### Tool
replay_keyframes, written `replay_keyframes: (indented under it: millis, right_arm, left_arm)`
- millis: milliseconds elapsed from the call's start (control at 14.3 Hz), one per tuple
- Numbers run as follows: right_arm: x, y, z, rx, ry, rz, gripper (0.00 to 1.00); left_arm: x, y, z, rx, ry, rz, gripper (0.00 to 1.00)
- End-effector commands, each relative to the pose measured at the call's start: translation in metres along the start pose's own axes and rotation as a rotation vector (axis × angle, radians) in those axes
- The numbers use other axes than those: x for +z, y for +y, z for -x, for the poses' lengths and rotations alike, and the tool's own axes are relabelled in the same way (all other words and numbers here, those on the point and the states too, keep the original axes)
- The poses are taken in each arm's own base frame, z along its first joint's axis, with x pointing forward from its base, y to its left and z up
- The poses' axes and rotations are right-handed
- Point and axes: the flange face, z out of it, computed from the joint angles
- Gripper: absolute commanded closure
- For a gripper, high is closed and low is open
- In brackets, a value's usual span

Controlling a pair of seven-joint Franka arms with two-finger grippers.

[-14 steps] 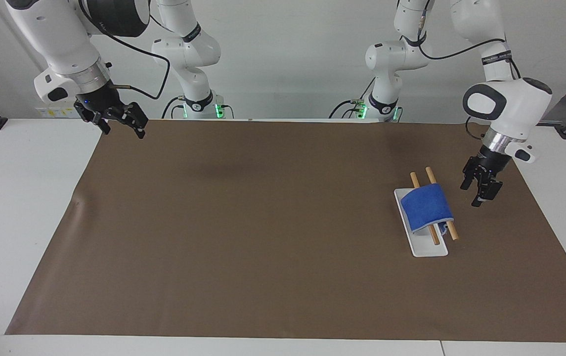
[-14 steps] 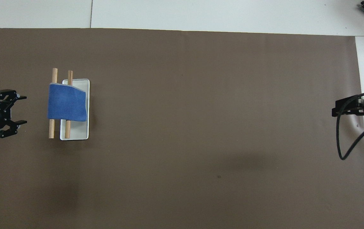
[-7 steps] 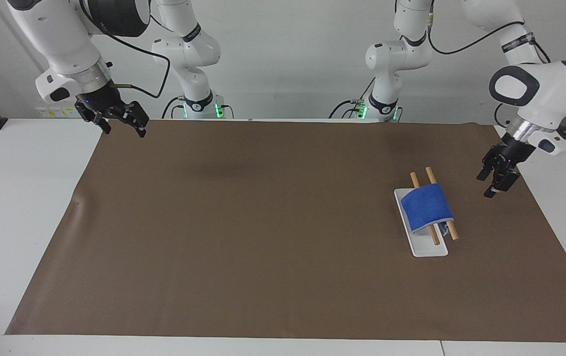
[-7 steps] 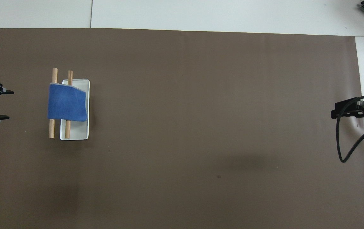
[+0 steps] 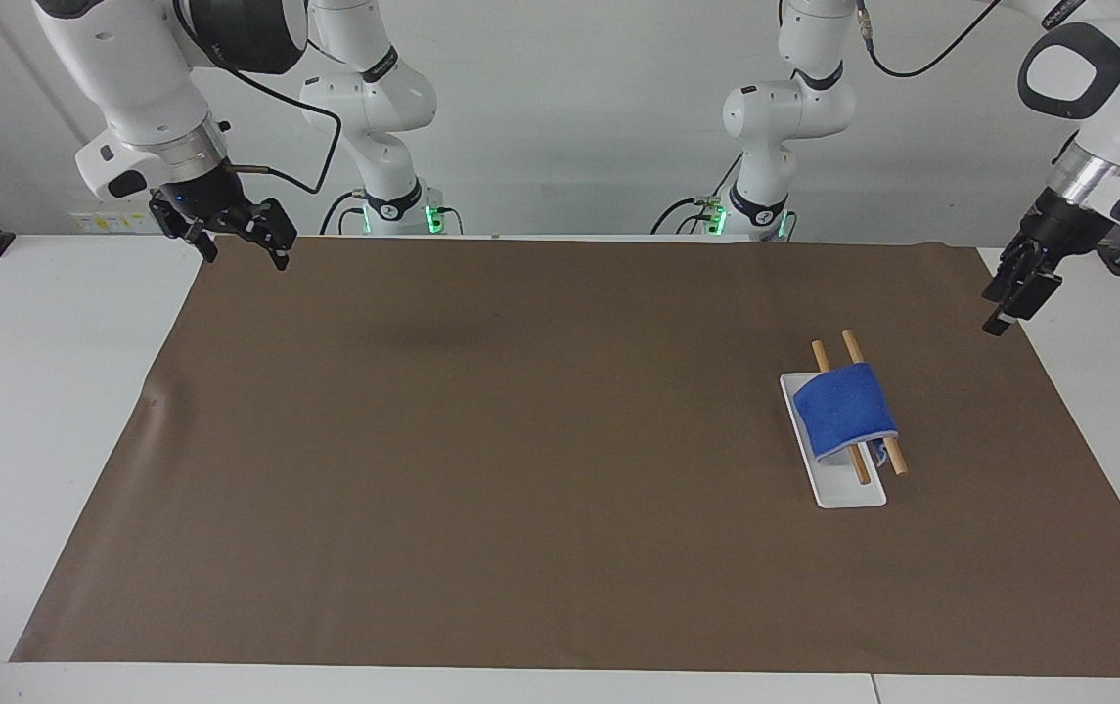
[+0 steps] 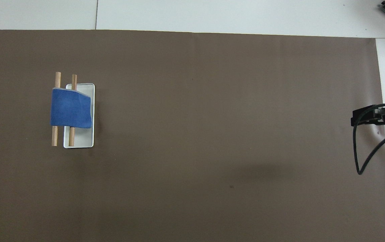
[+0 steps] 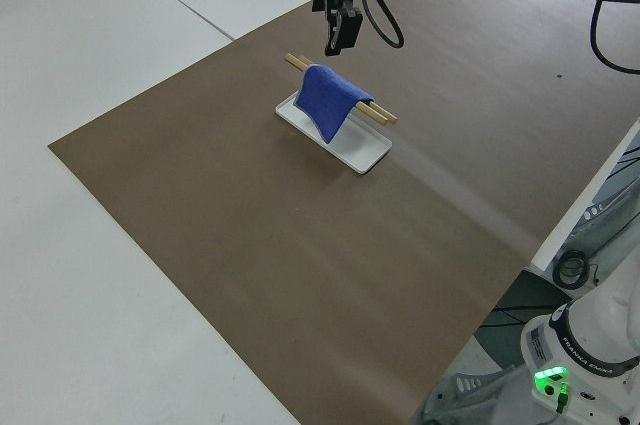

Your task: Right arm passes towel to left arm to hang

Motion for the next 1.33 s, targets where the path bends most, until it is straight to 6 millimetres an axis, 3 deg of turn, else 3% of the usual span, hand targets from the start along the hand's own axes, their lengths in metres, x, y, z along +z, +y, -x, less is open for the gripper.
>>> replay_keyframes:
  millis: [0, 349, 837, 1256]
  right_arm:
    - [-0.007, -0.002, 0.001, -0.024, 0.019, 0.011, 0.0]
    - [-0.008, 0.001, 0.001, -0.005, 0.019, -0.029, 0.0]
    - [-0.006, 0.003, 0.002, 0.002, 0.011, -0.03, 0.0]
    - [-0.005, 0.004, 0.002, 0.0, 0.011, -0.031, 0.0]
  left_arm:
    - [-0.016, 0.022, 0.024, 0.103, 0.023, -0.073, 0.17]
    - [-0.014, 0.039, 0.06, 0.425, -0.031, -0.133, 0.24]
    - [-0.006, 0.021, 0.066, 0.899, -0.076, -0.235, 0.26]
    - [-0.001, 0.016, 0.068, 0.945, -0.084, -0.252, 0.16]
